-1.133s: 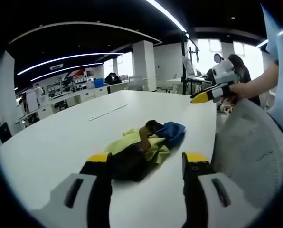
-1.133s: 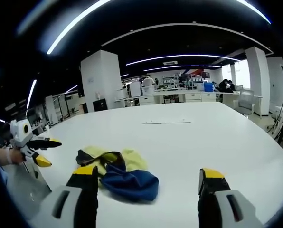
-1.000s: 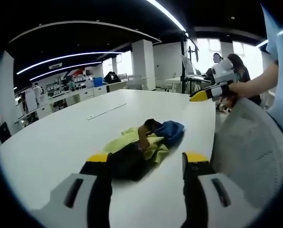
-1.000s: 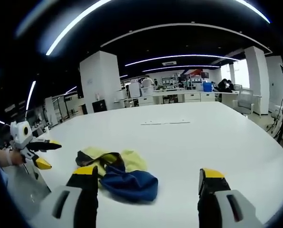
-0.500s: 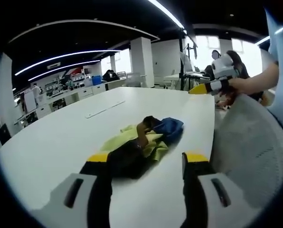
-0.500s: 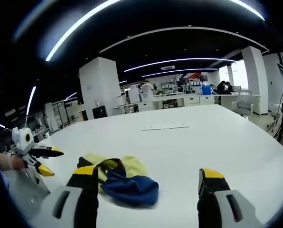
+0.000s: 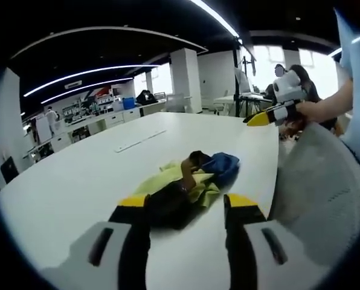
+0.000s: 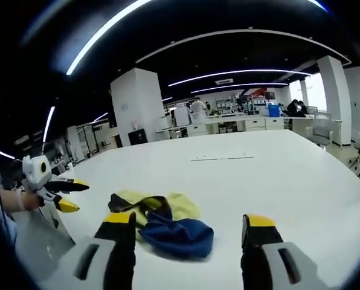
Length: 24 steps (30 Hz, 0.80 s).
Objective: Fold the garment on the visible template until the final outline fits inside the template.
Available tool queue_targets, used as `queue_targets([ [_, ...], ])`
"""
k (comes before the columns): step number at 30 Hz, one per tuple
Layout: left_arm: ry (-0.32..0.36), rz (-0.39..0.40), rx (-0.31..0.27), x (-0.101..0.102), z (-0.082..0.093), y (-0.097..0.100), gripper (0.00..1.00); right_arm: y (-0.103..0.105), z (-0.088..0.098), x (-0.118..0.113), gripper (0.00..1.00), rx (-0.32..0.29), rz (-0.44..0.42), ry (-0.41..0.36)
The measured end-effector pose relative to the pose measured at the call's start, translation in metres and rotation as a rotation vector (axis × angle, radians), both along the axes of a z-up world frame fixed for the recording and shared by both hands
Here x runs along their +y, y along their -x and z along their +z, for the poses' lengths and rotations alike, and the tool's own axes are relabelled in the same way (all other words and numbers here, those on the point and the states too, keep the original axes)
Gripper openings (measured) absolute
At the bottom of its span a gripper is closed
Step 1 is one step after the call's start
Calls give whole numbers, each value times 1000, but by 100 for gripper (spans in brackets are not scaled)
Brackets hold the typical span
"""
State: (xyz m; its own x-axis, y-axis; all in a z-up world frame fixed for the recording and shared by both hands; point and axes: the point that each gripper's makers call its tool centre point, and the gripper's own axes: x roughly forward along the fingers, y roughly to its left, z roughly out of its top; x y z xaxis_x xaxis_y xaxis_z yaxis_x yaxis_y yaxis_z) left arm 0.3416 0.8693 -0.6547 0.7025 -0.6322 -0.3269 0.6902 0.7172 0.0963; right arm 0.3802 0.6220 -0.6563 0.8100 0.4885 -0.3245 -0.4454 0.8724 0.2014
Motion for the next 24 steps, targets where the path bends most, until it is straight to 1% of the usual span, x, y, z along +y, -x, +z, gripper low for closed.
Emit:
queue_targets([
  [1,-4,-6,-6,-1,2,-1,39,0,0,1,68,5,10,-5],
  [2,-48,-29,-19,-1,1,-2,37,1,-1,1,67,11,18,-3],
  [3,-89,-45,-22,0,-1,-3,36,0,0,0,66,15,19,-11],
  [4,-145,-71,-22,1,-5,-5,35,0,1,2,65,23,27,-27],
  [5,-167,-86,-35,1,-5,-8,35,0,2,3,63,30,35,-40],
  [6,-175,-102,-39,1,-6,-12,33,-1,2,4,62,36,50,-41],
  [7,-168,-102,-36,1,-6,-15,32,-2,1,5,59,43,63,-37],
  [9,-169,-111,-18,1,-10,-24,30,-5,-2,5,53,56,75,-22],
  [10,-175,-121,-11,0,-14,-27,30,-5,-3,8,52,65,90,-32],
  [12,-206,-137,2,-2,-26,-34,29,-6,-6,13,50,83,111,-46],
  [14,-236,-143,12,-2,-39,-39,27,-4,-10,19,44,104,138,-40],
  [15,-239,-151,30,-4,-48,-40,23,-4,-13,24,42,119,156,-25],
  [16,-239,-162,56,-6,-55,-38,18,-3,-14,25,41,123,161,-22],
  [17,-254,-174,85,-8,-64,-36,12,-3,-15,29,42,122,167,-20],
  [18,-288,-192,85,-8,-70,-36,9,-3,-16,31,41,123,171,-19],
  [19,-318,-193,80,-7,-75,-37,10,-3,-18,33,41,137,178,-18],
  [20,-328,-185,62,-9,-77,-40,13,-3,-22,36,41,151,188,-15],
  [21,-315,-183,51,-12,-77,-41,16,-2,-24,39,41,157,194,-15],
  [22,-319,-178,42,-13,-77,-43,17,-2,-26,41,41,166,202,-14],
  [24,-329,-163,21,-14,-75,-46,15,-1,-32,45,40,190,219,4],
])
